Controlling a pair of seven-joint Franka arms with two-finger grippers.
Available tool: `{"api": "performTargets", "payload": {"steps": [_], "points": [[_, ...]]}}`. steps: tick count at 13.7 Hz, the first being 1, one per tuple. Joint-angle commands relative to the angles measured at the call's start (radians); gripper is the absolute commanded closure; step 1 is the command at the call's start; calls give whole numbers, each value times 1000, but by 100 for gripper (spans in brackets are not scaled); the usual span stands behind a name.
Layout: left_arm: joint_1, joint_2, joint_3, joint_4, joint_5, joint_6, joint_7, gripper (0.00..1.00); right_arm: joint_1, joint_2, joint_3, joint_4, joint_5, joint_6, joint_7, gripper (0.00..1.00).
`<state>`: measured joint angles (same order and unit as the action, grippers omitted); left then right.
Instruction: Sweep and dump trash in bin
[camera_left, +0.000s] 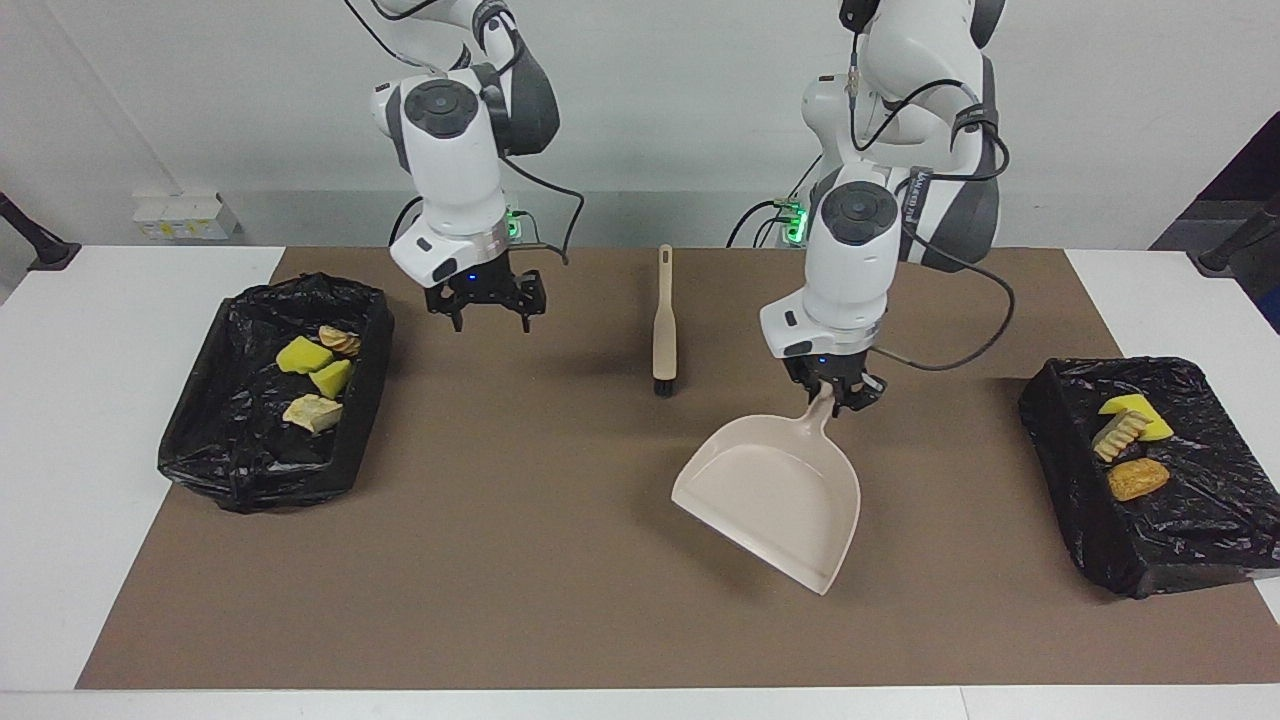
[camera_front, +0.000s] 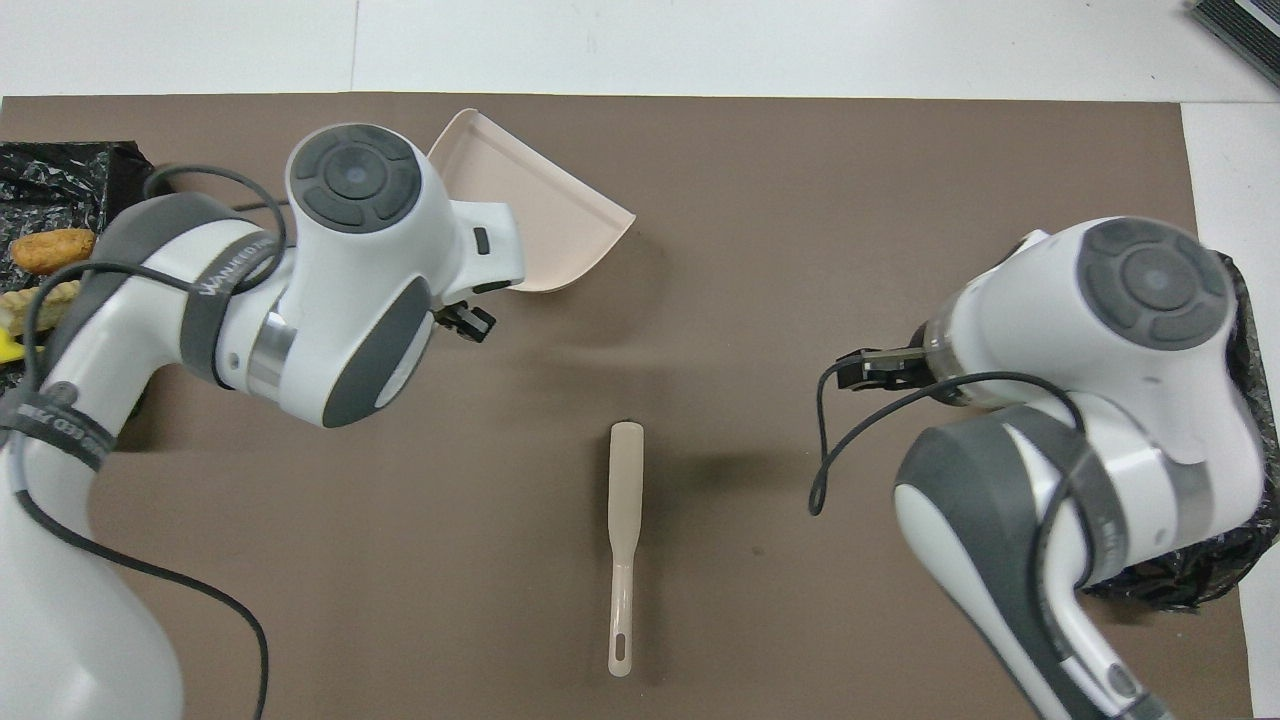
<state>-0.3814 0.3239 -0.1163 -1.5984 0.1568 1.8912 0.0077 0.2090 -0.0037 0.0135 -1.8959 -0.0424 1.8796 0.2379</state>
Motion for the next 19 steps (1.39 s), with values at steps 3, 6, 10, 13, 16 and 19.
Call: {"api": "performTargets", "payload": {"steps": [3, 6, 10, 13, 16, 19], "points": [[-137, 52, 21, -14, -81, 141, -460, 100, -140, -39, 11, 127, -17, -123, -133, 0], [-221, 139, 27, 46, -89, 146, -468, 100, -160, -39, 9, 277, -74, -271, -192, 0], [-241, 250, 27, 166, -88, 112, -525, 100, -172, -61, -10, 305, -32, -342, -203, 0], [-235, 248, 29, 164, -92, 112, -526, 85, -171, -61, -12, 302, 12, -341, -203, 0], [-229, 242, 32, 160, -77, 111, -528, 0, -190, -59, -35, 328, 68, -407, -241, 0], [-159, 180, 32, 111, -85, 118, -506, 0, -194, -59, -43, 351, 53, -412, -264, 0]]}}
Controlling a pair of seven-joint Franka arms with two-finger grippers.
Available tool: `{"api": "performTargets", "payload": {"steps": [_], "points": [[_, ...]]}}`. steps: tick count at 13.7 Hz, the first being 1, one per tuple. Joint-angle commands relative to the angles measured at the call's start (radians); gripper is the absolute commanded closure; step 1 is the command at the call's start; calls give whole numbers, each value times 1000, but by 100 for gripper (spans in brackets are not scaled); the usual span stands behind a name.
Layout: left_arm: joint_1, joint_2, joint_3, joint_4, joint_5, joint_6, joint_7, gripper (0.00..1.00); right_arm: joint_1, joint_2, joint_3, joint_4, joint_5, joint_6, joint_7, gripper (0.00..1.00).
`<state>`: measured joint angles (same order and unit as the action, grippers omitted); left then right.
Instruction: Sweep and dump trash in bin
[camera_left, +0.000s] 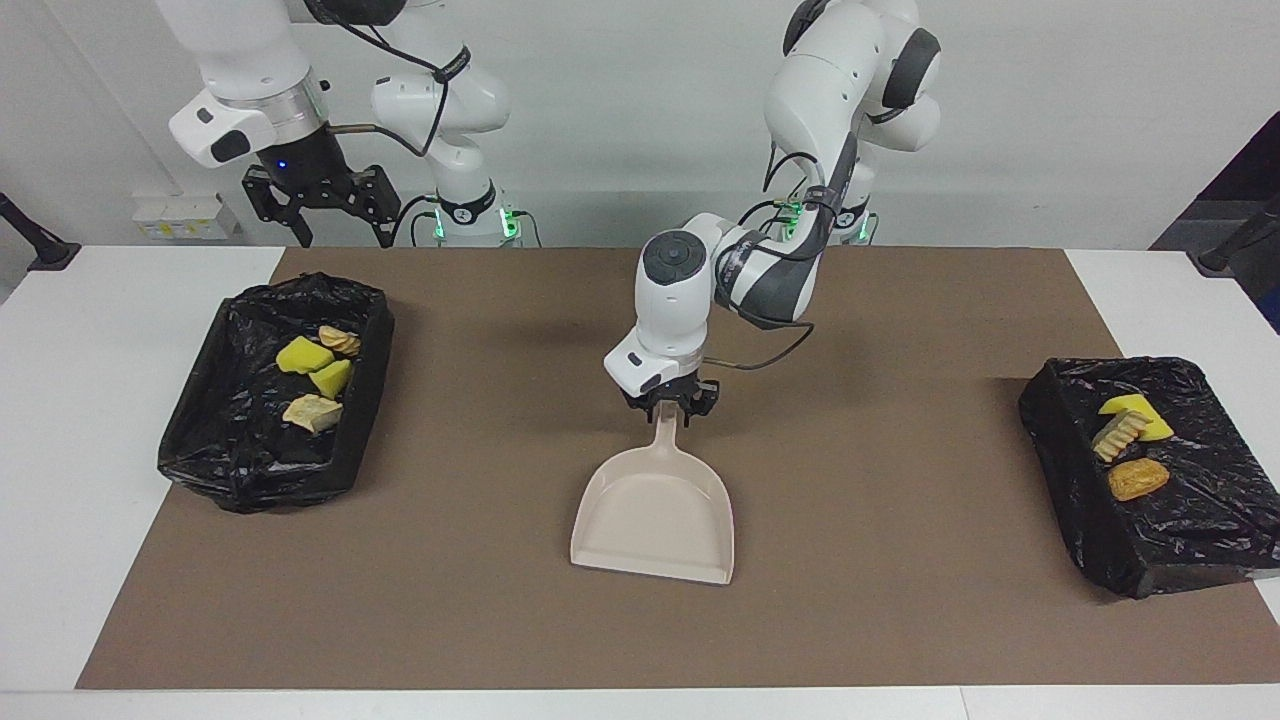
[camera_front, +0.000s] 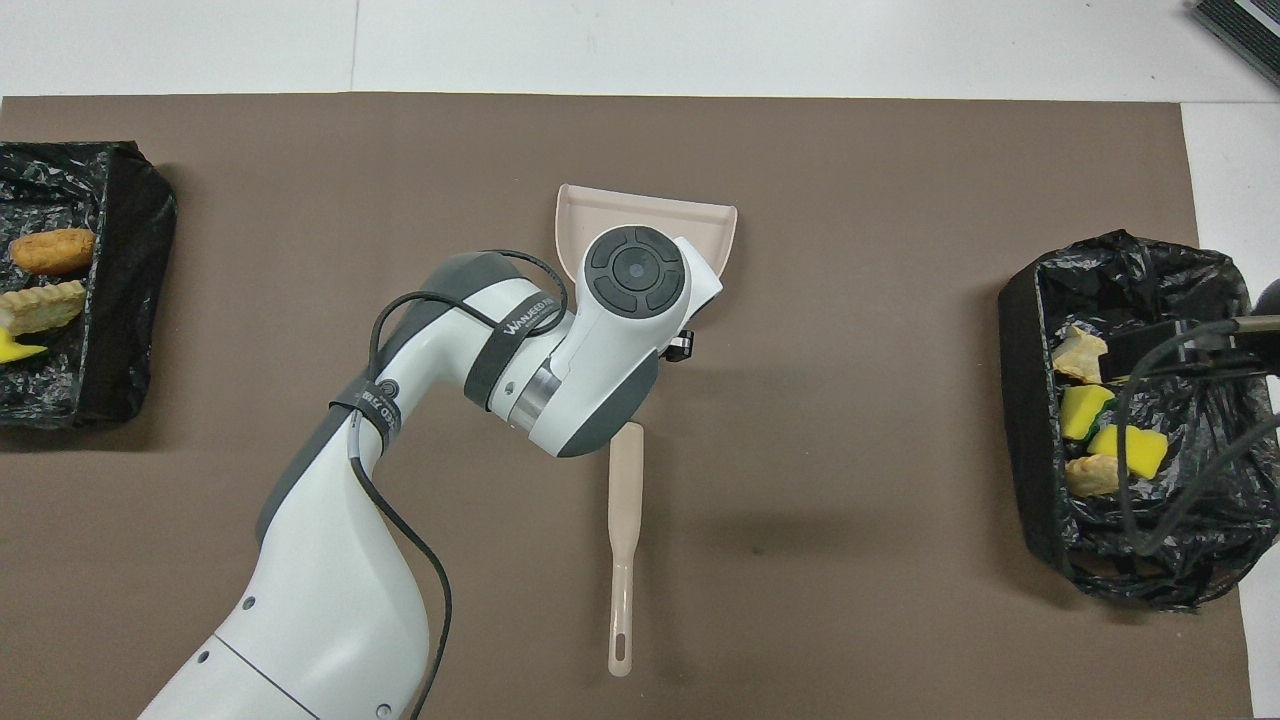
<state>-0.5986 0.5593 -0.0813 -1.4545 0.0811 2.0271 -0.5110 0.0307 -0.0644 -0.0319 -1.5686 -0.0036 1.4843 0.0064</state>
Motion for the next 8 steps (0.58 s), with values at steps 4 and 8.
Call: {"api": "performTargets", "payload": {"steps": [4, 8], "points": [[187, -217, -2, -148, -9, -25, 173, 0, -20, 17, 1, 54, -4, -37, -32, 0], [350, -393, -3, -265, -11, -56, 414, 0, -26, -3, 1, 29, 13, -39, -19, 0]]}}
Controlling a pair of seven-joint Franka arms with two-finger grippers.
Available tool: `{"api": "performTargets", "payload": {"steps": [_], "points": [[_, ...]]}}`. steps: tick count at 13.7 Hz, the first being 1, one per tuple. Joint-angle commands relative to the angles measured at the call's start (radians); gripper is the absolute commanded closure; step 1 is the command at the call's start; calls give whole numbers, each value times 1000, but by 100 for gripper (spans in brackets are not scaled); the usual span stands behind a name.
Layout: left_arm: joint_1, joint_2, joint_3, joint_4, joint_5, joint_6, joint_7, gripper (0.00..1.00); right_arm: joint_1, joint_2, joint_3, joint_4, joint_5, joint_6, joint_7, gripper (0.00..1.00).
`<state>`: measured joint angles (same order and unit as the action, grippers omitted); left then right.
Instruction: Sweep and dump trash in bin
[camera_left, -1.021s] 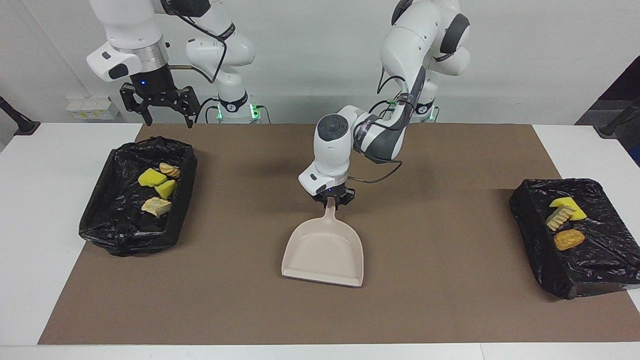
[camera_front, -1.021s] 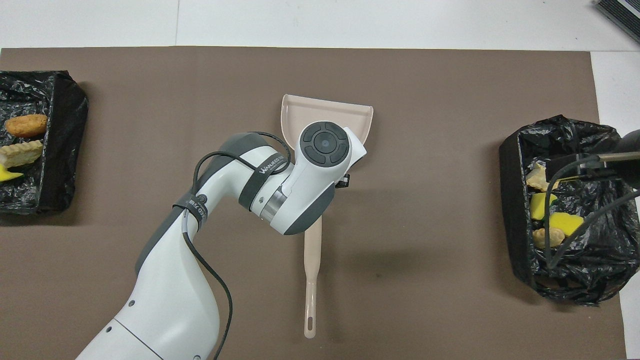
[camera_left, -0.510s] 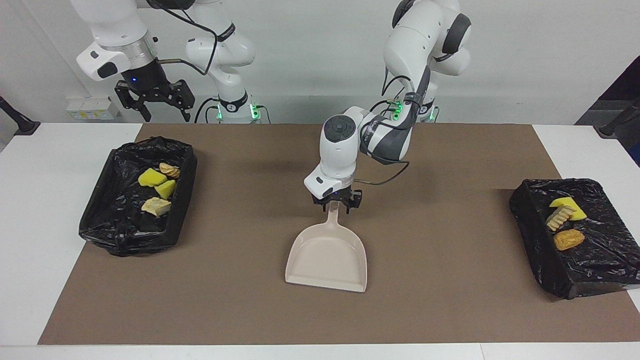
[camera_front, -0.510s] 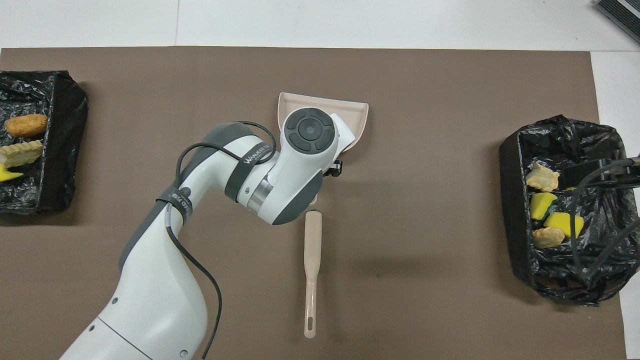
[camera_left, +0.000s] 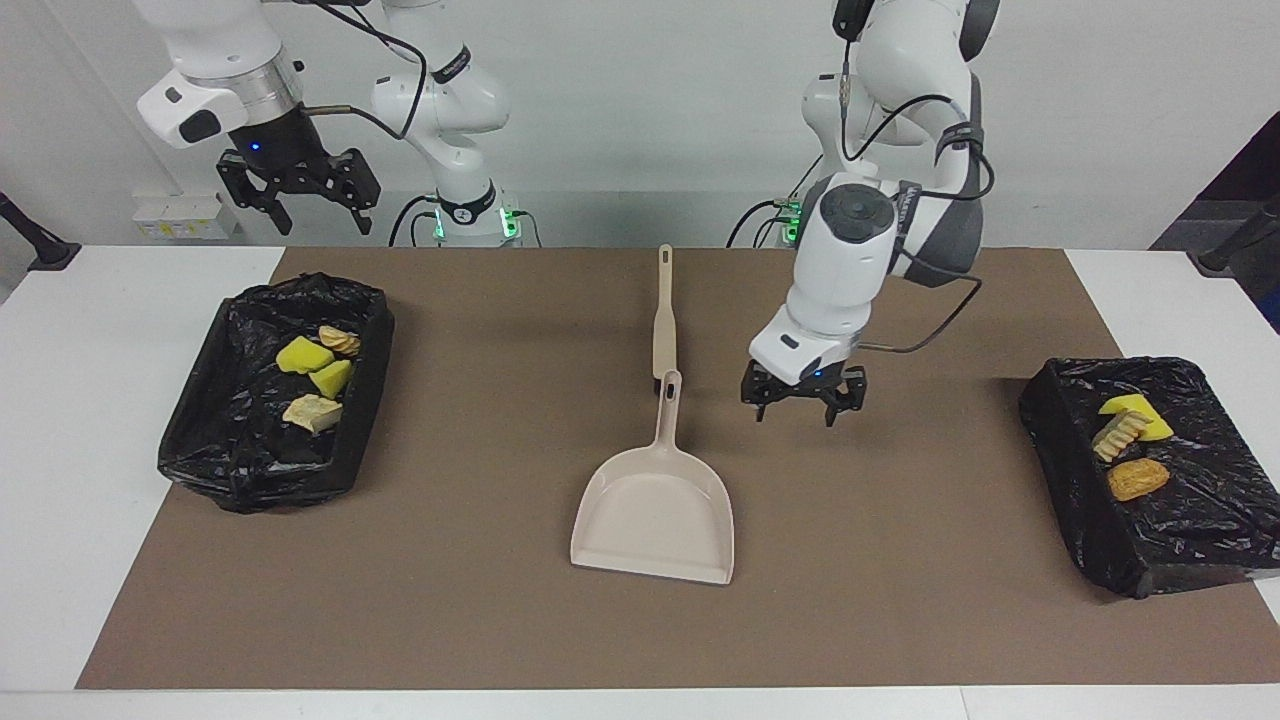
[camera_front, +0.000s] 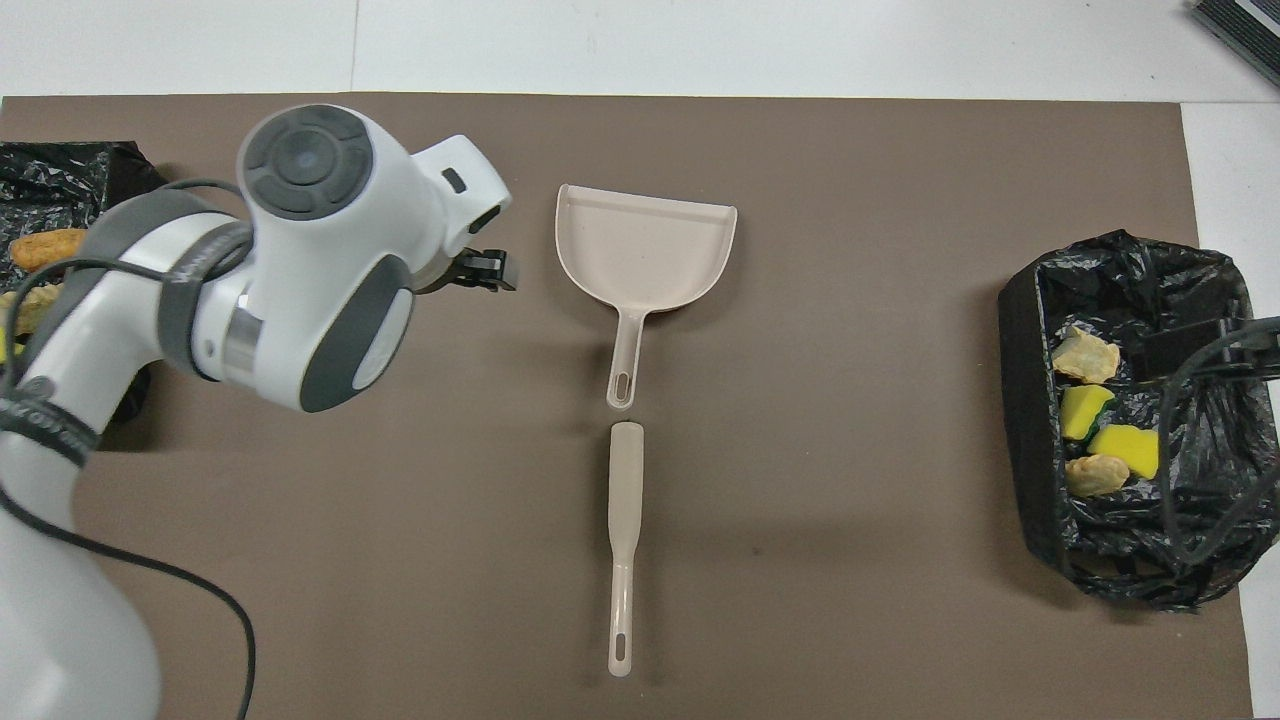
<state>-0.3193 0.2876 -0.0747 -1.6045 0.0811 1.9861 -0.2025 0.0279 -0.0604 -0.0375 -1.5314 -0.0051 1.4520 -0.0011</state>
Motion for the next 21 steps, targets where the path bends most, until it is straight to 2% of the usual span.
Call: {"api": "performTargets", "payload": {"steps": [1, 3, 5, 9, 11, 13, 14, 16, 21], "points": [[107, -155, -10, -115, -11, -67, 157, 0, -23, -10, 8, -12, 13, -4, -13, 0], [170, -203, -13, -103, -15, -118, 253, 0, -23, -10, 8, -10, 14, -9, -17, 0], [213, -231, -8, -71, -70, -171, 293, 0, -23, -10, 8, -10, 16, -7, -17, 0], [270, -220, 13, 131, -77, -404, 367, 0, -23, -10, 10, -10, 16, -7, -17, 0], [298, -214, 13, 188, -81, -458, 429, 0, -23, -10, 10, -10, 16, -7, -17, 0], [298, -237, 16, 177, -84, -478, 443, 0, -23, -10, 10, -10, 16, -7, -17, 0], [298, -283, 24, 131, -86, -489, 442, 0, -23, -10, 8, -10, 16, -7, -17, 0], [298, -324, 24, 63, -98, -475, 460, 0, -23, -10, 10, -10, 16, -7, -17, 0], [298, -337, 24, 32, -98, -417, 453, 0, -23, -10, 10, -10, 16, -7, -17, 0]]}}
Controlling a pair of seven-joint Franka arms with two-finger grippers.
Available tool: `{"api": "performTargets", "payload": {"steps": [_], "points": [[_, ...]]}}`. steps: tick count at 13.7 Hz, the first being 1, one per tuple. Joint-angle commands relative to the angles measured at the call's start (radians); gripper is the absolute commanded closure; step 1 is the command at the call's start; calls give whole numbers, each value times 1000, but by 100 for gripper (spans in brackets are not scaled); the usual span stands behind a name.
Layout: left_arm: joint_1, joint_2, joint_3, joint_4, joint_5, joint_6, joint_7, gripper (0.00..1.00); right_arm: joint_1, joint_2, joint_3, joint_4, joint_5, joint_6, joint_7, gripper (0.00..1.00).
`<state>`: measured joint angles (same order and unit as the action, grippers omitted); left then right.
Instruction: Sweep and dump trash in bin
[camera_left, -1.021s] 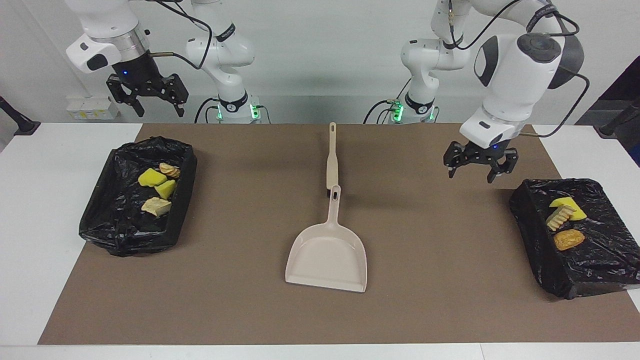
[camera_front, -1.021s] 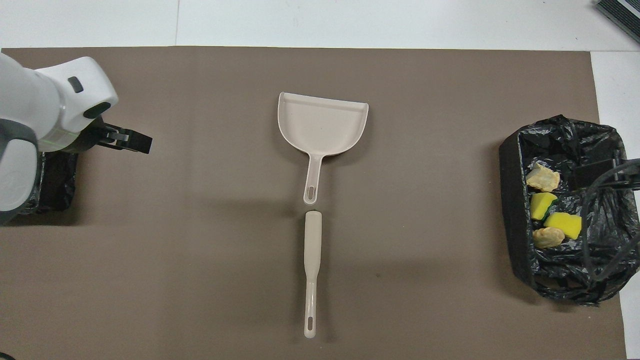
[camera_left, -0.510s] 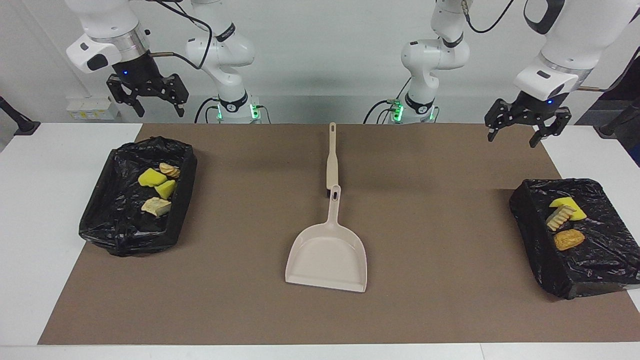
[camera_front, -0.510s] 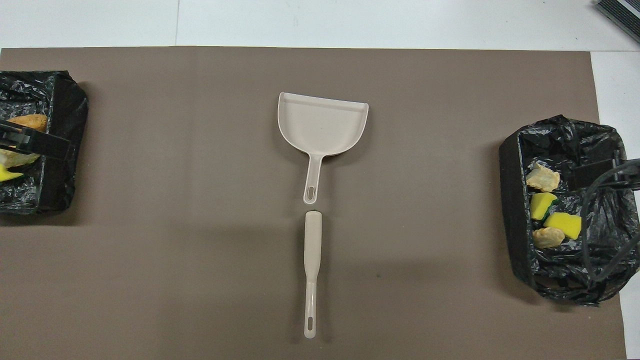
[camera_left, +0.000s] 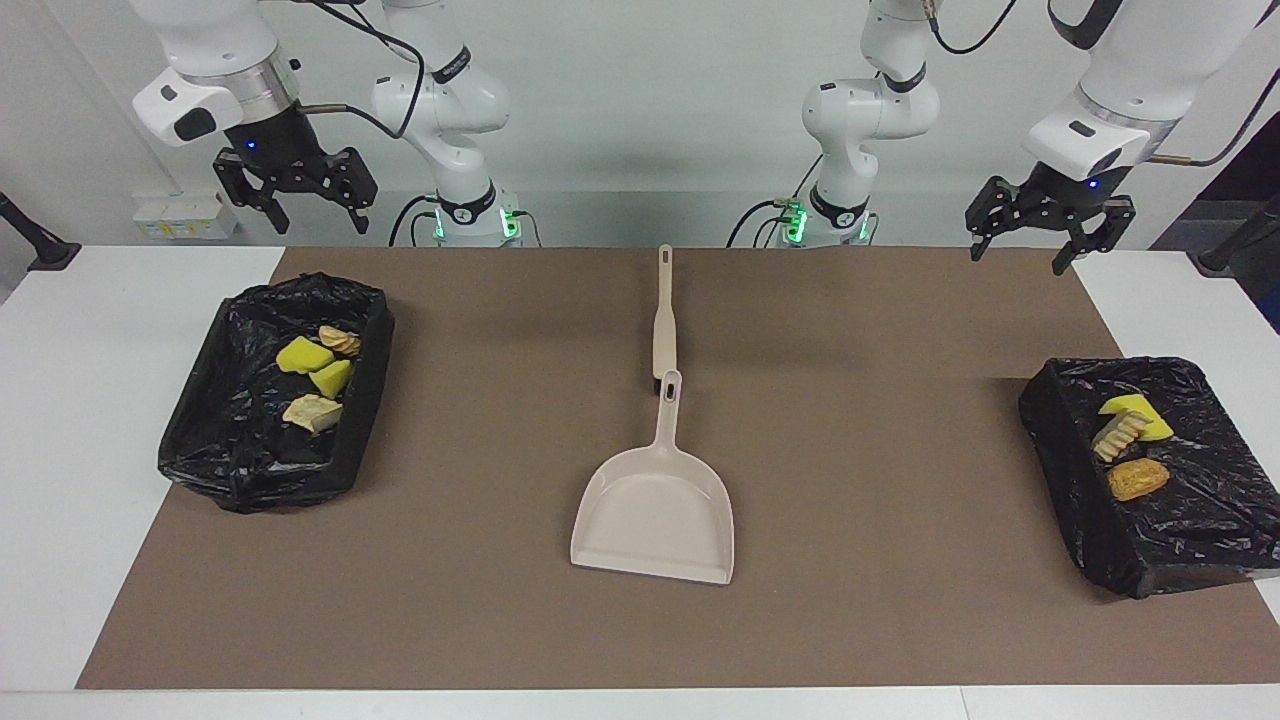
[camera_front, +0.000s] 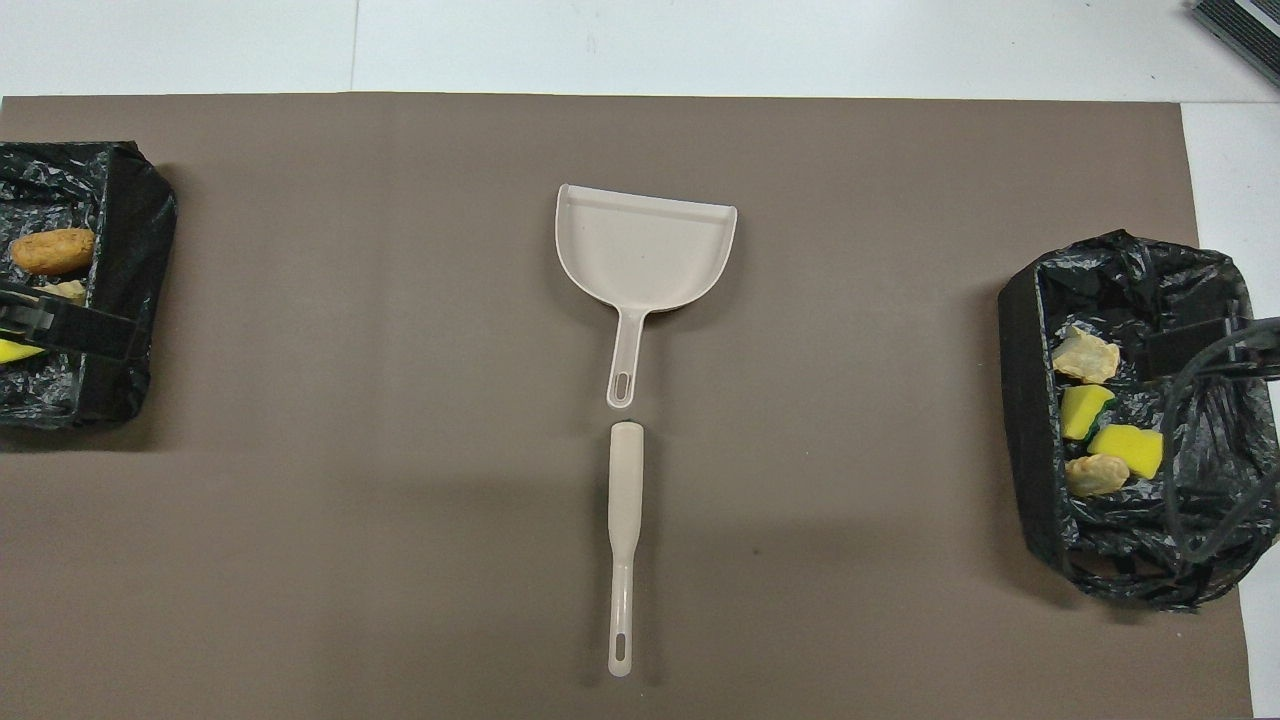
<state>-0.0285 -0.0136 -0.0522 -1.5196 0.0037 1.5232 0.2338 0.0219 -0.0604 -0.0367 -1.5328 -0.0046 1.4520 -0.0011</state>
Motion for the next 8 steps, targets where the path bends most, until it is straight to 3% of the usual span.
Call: {"api": "performTargets", "payload": {"steps": [1, 8], "points": [[7, -34, 2, -53, -21, 49, 18, 0, -17, -10, 9, -9, 15, -7, -17, 0], [7, -31, 2, -37, -18, 34, -105, 0, -17, -10, 8, -7, 15, -7, -17, 0]]}}
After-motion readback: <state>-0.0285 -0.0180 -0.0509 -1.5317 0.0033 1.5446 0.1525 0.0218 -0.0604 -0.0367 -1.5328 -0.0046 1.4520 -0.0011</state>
